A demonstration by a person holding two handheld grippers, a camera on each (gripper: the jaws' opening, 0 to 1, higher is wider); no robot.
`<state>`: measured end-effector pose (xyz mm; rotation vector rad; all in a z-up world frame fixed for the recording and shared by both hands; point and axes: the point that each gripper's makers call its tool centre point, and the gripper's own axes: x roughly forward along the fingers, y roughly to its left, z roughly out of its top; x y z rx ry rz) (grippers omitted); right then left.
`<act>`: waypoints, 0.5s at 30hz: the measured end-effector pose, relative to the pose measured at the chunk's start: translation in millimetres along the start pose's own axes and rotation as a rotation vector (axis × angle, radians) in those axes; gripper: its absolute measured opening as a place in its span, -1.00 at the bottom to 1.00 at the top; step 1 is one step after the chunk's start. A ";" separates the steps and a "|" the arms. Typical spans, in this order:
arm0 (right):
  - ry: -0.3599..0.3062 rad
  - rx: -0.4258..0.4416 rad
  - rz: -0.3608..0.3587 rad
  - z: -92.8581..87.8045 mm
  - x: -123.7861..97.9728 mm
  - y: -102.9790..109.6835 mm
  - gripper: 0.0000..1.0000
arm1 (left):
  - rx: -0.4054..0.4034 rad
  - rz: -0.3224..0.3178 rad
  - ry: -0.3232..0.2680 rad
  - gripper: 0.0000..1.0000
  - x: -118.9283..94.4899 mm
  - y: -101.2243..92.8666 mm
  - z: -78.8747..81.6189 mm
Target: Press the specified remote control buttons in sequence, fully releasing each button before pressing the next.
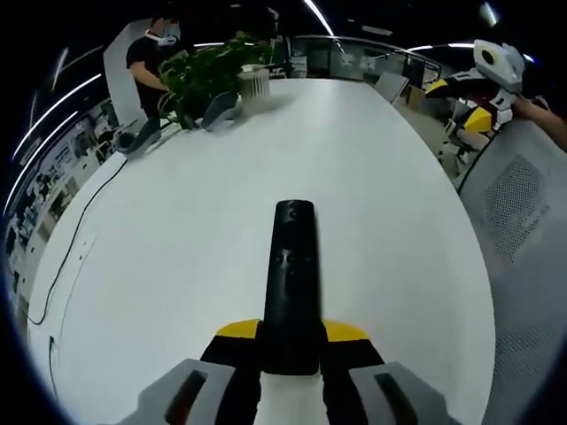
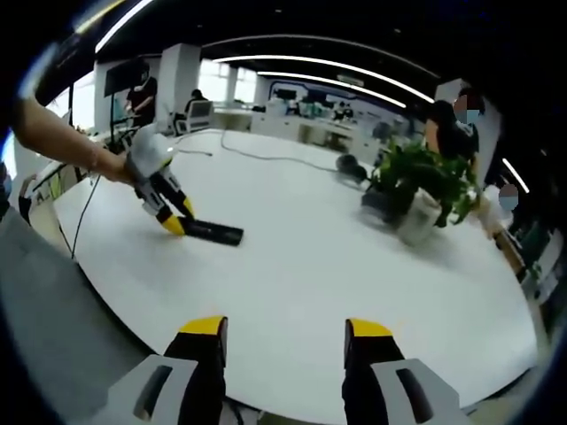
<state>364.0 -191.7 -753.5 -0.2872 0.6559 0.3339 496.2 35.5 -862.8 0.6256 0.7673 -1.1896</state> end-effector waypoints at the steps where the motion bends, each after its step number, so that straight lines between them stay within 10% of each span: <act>1: 0.000 -0.002 0.001 0.4 -0.1 0.4 0.00 | 0.006 -0.004 0.002 -0.51 -0.2 -1.6 -0.4; 15: -0.003 -0.008 0.013 1.3 0.1 2.8 -0.05 | 0.056 -0.038 0.035 -0.51 -4.1 -20.8 -5.3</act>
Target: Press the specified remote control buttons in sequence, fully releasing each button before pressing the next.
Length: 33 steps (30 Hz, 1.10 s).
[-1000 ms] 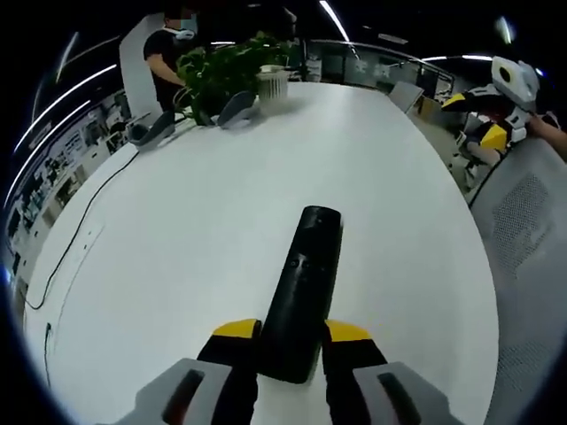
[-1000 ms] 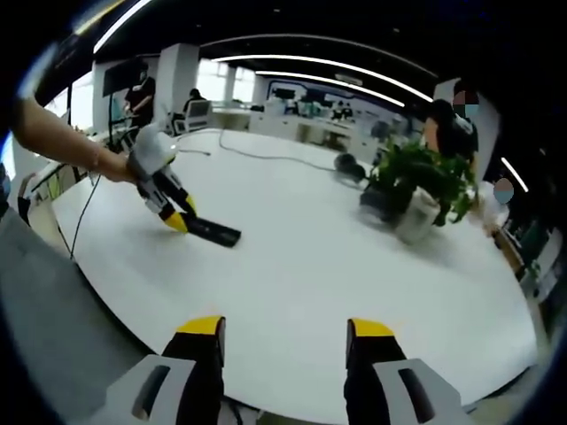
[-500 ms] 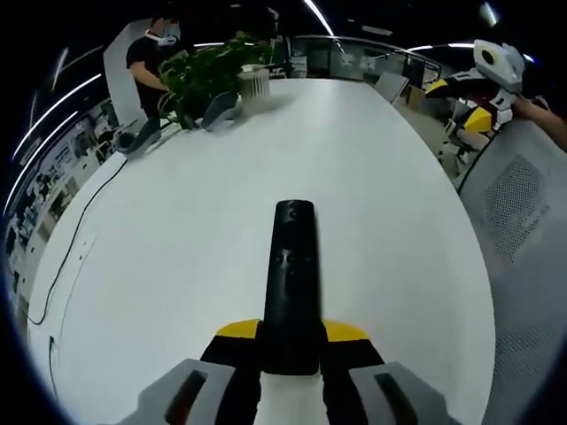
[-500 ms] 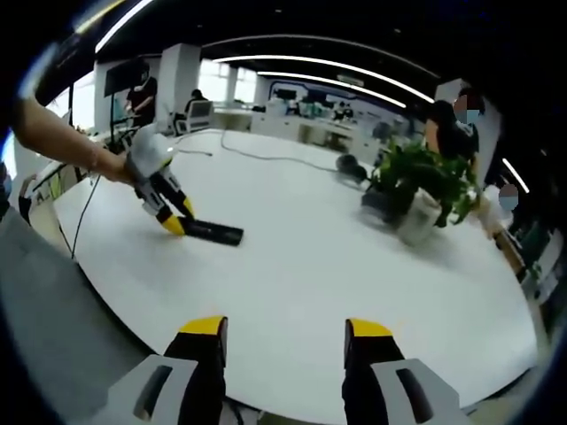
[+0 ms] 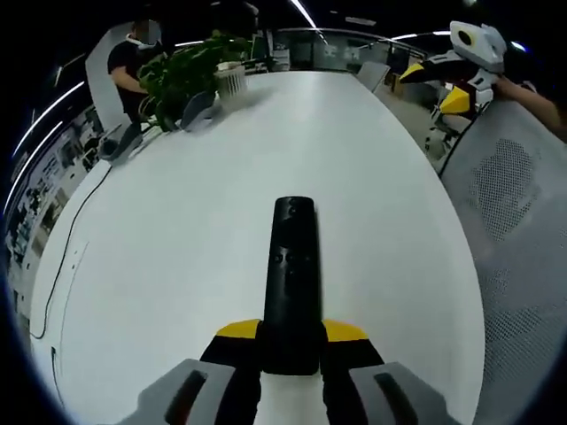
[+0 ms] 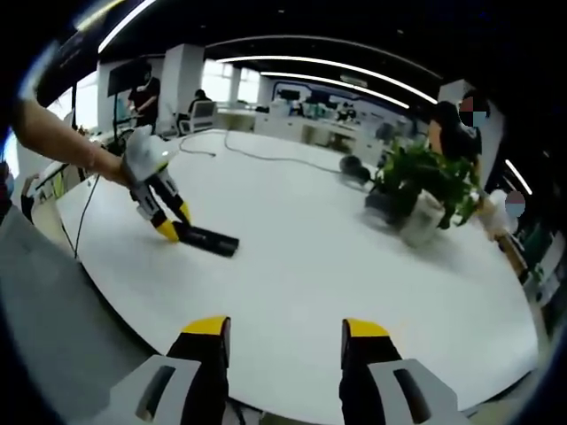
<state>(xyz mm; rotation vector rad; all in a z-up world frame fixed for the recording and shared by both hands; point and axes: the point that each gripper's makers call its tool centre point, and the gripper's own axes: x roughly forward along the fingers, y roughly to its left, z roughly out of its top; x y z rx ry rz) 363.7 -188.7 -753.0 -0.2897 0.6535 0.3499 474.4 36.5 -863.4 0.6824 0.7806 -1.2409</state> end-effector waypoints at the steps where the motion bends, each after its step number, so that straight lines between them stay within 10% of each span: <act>1: -0.001 0.000 0.001 0.2 0.0 0.1 -0.06 | 0.001 0.000 0.000 -0.51 -0.2 -1.0 -0.3; 33: 0.034 -0.031 0.032 -5.8 2.1 5.7 -0.21 | 0.014 -0.053 0.021 -0.51 -4.5 -44.6 -4.7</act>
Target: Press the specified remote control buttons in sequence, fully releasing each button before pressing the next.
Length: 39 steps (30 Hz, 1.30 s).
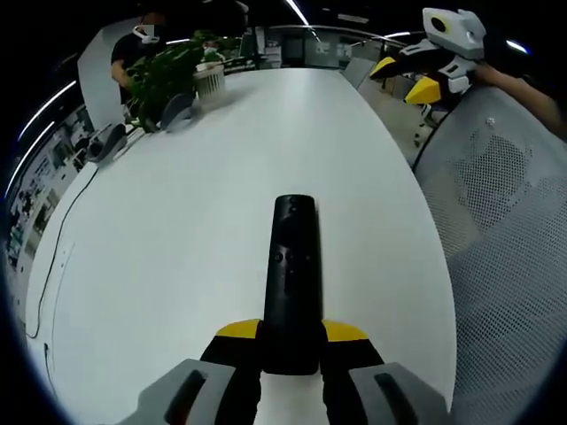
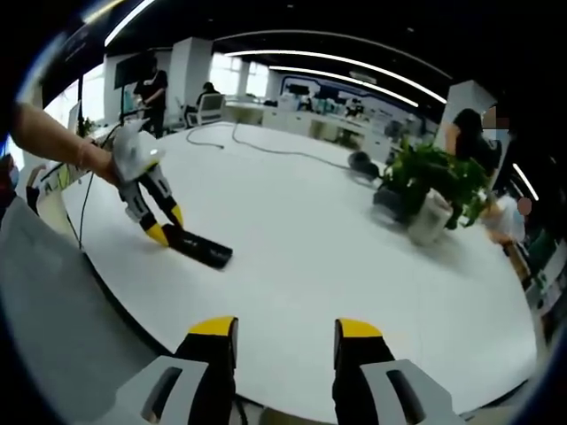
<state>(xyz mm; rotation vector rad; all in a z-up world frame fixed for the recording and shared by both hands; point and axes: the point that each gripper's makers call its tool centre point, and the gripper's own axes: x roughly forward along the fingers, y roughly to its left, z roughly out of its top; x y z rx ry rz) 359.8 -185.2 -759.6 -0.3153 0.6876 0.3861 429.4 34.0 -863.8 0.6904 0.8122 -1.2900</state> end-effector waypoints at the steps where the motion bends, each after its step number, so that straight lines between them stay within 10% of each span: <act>1: 0.002 0.000 0.002 -0.5 0.1 0.1 -0.22 | 0.004 -0.001 0.003 -0.51 -0.1 -1.2 -0.3; 39: 0.032 -0.036 0.088 -5.2 4.0 15.5 -0.33 | 0.030 -0.017 0.032 -0.51 -4.6 -55.9 -7.9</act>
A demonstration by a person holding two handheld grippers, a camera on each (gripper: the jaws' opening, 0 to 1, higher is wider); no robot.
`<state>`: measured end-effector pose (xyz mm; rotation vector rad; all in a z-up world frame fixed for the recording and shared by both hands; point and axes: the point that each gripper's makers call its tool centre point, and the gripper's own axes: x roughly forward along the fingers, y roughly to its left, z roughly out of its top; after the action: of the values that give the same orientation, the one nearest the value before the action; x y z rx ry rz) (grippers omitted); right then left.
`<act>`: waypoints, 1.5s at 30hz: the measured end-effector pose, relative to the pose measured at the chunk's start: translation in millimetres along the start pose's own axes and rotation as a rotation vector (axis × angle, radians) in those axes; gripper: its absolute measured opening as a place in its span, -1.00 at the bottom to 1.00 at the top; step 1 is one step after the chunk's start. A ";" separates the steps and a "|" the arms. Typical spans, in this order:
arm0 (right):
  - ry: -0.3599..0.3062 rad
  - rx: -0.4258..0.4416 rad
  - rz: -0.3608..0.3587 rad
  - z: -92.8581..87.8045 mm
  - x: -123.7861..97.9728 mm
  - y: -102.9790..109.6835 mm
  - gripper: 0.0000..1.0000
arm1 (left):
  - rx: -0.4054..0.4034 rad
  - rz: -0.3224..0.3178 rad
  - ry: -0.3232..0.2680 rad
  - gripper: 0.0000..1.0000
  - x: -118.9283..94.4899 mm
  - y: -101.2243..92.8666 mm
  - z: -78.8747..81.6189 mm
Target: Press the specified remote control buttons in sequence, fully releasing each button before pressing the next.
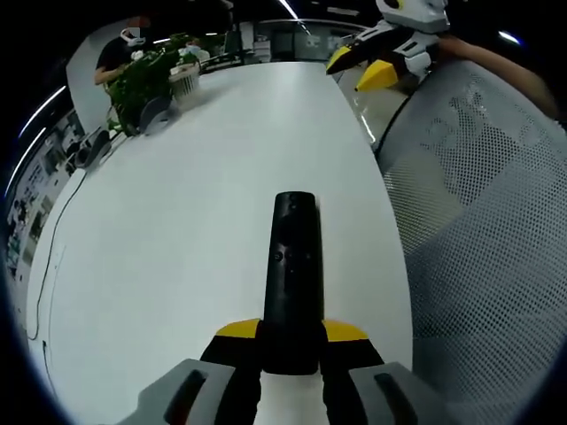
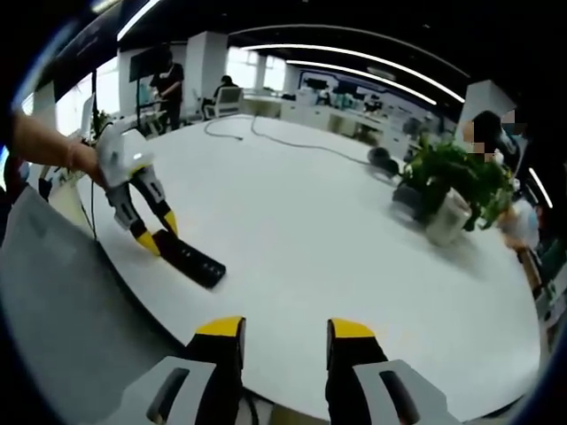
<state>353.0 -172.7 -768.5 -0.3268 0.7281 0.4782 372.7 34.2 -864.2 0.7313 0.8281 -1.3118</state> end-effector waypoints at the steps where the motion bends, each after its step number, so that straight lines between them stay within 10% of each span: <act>1: 0.002 -0.001 0.002 -0.2 0.1 0.4 -0.33 | 0.001 -0.001 0.001 -0.51 -0.2 -1.6 -0.1; 45: 0.052 -0.018 0.085 -10.0 4.5 15.1 -0.50 | 0.007 -0.004 0.040 -0.51 -4.7 -56.6 -8.3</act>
<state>342.4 -163.0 -780.5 -0.3268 0.7910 0.5587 315.4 36.7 -864.6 0.7643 0.8576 -1.3081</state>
